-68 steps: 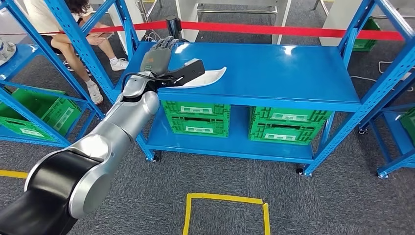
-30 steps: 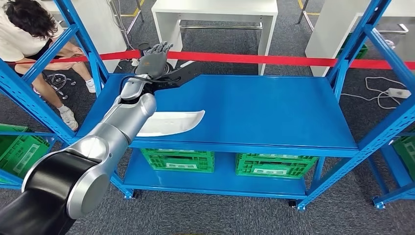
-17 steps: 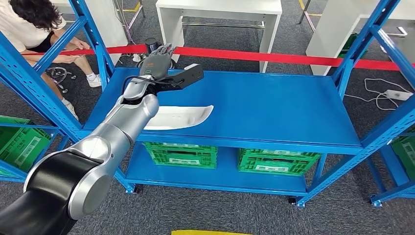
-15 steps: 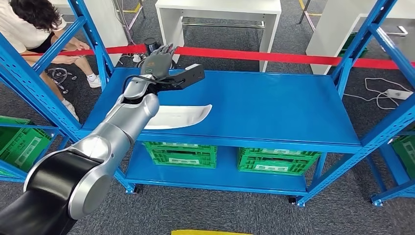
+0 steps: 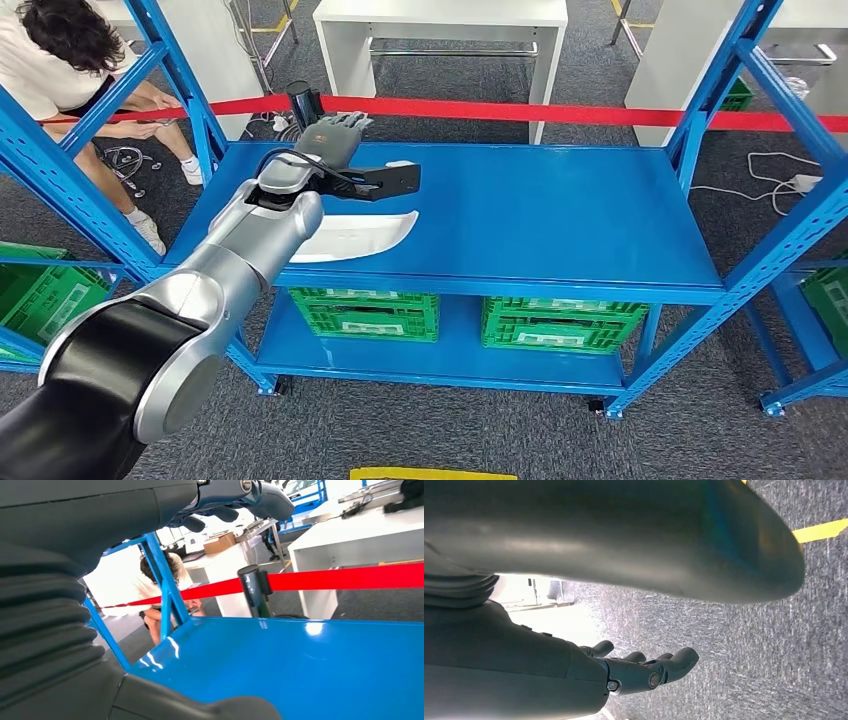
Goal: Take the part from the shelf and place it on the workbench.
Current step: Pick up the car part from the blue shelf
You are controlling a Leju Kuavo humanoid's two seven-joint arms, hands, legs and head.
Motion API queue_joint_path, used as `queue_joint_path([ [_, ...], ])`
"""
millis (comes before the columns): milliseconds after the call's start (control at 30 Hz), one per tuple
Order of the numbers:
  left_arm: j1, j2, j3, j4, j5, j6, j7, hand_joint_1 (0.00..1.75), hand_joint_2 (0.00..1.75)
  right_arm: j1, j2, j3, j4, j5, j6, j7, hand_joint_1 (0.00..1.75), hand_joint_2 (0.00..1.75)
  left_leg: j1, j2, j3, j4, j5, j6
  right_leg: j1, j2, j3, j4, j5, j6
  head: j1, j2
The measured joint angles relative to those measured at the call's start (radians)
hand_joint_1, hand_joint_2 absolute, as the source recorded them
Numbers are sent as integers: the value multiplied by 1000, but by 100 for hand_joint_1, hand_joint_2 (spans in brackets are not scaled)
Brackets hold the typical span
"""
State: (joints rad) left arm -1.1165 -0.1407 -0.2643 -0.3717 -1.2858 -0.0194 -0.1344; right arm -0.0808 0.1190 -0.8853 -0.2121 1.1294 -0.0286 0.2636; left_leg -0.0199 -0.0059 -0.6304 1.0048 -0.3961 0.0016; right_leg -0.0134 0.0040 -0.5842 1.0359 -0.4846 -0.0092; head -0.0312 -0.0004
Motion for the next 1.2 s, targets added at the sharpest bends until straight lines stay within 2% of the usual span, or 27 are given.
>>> queue_joint_path([
  [100,0,6,-8,2,-1,-1,0,0,175,0,0,-3,0,1,0,0,0,0,1,-1,-1,0,0,-5,0,-1,0,0,-1,-1,0,0],
  [233,-1,11,-17,4,-10,-7,4,0,175,0,0,-6,0,1,1,0,0,0,1,-1,-3,1,-1,-4,-1,-1,0,-2,-1,0,0,0],
  [367,-3,23,-42,12,-56,-59,21,0,175,0,0,-7,0,3,2,0,0,0,0,-1,-4,2,-2,-3,-1,-1,0,-4,1,3,0,0],
  [633,6,75,-77,36,-75,-129,31,0,175,-1,0,-7,0,22,4,0,0,0,0,-1,-6,3,-2,-2,-1,-1,1,-7,3,7,0,0],
  [767,29,113,-82,51,-67,-207,25,0,175,0,0,-7,0,34,5,0,0,0,0,-1,-6,3,-2,-2,-1,-1,1,-7,3,7,0,0],
  [1000,48,182,-82,66,-29,-331,-63,0,175,0,0,-8,0,40,4,0,0,0,0,-1,-7,3,-2,-2,-2,-1,1,-7,3,7,0,0],
  [1200,13,234,-96,65,-14,-443,-172,0,175,0,-2,-13,0,39,2,0,0,0,0,-1,-7,3,-2,-2,-1,-1,0,-7,3,7,0,0],
])
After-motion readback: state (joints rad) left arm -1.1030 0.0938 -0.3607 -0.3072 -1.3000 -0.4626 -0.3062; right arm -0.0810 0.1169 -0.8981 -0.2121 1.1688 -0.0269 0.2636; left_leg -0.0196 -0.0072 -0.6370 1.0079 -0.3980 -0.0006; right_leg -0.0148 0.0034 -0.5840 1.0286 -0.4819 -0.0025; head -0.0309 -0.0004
